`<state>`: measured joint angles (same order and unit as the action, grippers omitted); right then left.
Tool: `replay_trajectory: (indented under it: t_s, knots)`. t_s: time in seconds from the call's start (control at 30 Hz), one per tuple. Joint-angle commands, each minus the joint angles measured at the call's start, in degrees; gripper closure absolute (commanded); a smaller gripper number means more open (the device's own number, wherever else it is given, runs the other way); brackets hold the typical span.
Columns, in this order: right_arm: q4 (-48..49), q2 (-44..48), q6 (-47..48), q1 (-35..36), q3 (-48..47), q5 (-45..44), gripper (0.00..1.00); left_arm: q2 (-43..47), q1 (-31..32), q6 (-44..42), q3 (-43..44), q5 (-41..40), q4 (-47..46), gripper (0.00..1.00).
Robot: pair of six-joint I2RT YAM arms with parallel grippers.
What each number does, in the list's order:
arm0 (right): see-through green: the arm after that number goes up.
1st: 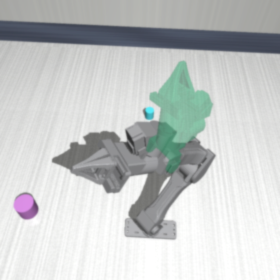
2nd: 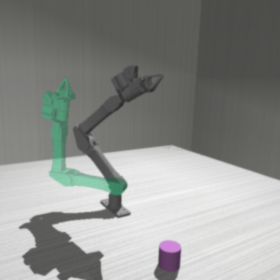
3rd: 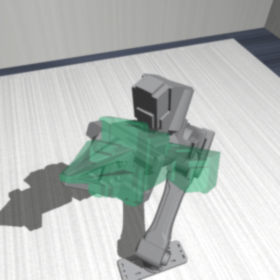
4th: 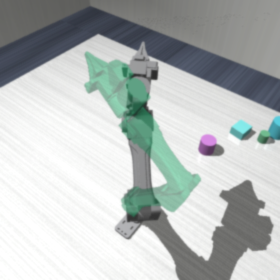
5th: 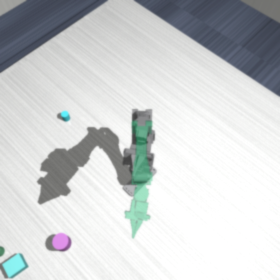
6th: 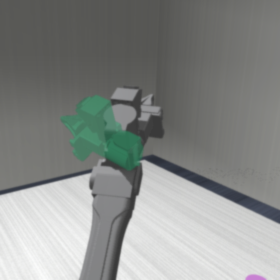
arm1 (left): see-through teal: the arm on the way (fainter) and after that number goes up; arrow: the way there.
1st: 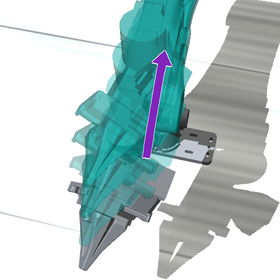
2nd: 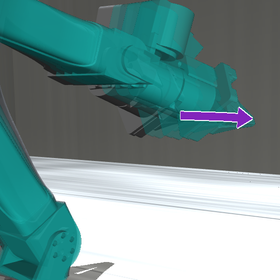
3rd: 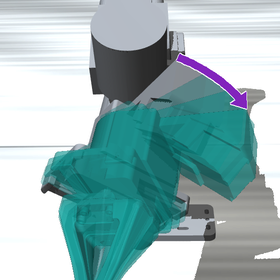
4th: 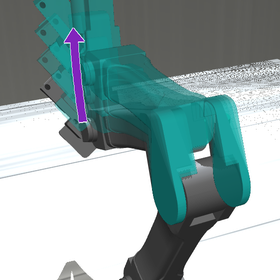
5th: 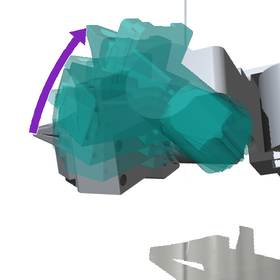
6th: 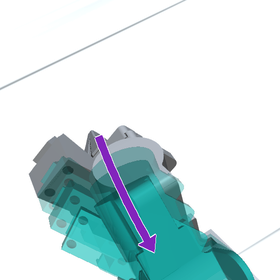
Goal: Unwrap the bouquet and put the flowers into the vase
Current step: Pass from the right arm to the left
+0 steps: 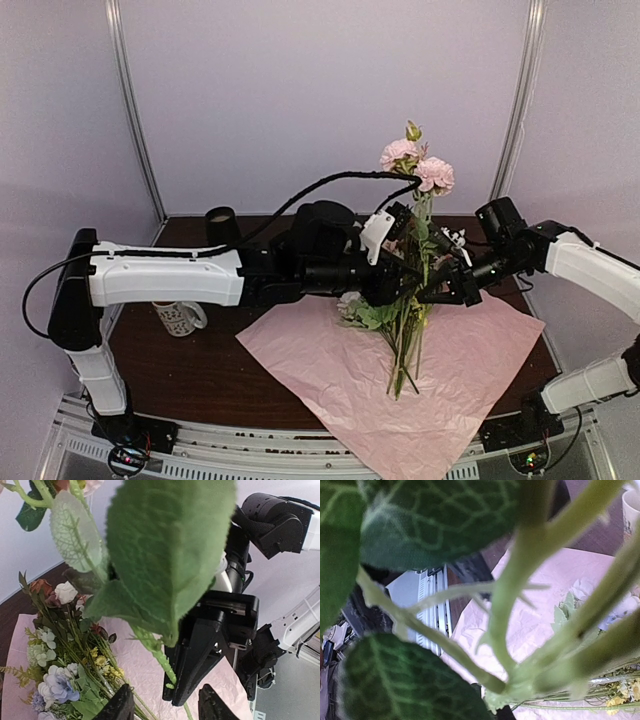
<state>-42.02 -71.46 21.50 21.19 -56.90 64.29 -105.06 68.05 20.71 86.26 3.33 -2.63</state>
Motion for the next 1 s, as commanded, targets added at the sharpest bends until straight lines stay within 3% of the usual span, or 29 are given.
replay_trajectory:
  t_s: [0.0,0.27,0.47,0.8,0.97]
  knots:
    - [-5.88,1.03,8.02,1.88,-2.81,4.12,1.00,-0.15,-1.28,2.04,-1.36,10.02,-9.22,0.53]
    - [-16.08,-0.85,17.80,4.27,-5.78,5.84,1.00,-1.02,-2.00,3.44,-1.27,12.89,-11.05,0.55]
    - [-17.55,-0.52,19.09,6.06,-5.86,5.11,1.00,-1.98,-2.66,5.20,-1.54,16.04,-14.05,0.59]
    - [-17.62,-1.00,18.89,6.41,-6.01,5.22,1.00,-2.71,-2.75,4.45,-0.71,18.29,-13.78,0.76]
    - [-17.15,-1.40,18.16,6.41,-6.22,4.62,0.99,-2.19,-3.08,4.25,-1.06,19.22,-14.09,0.91]
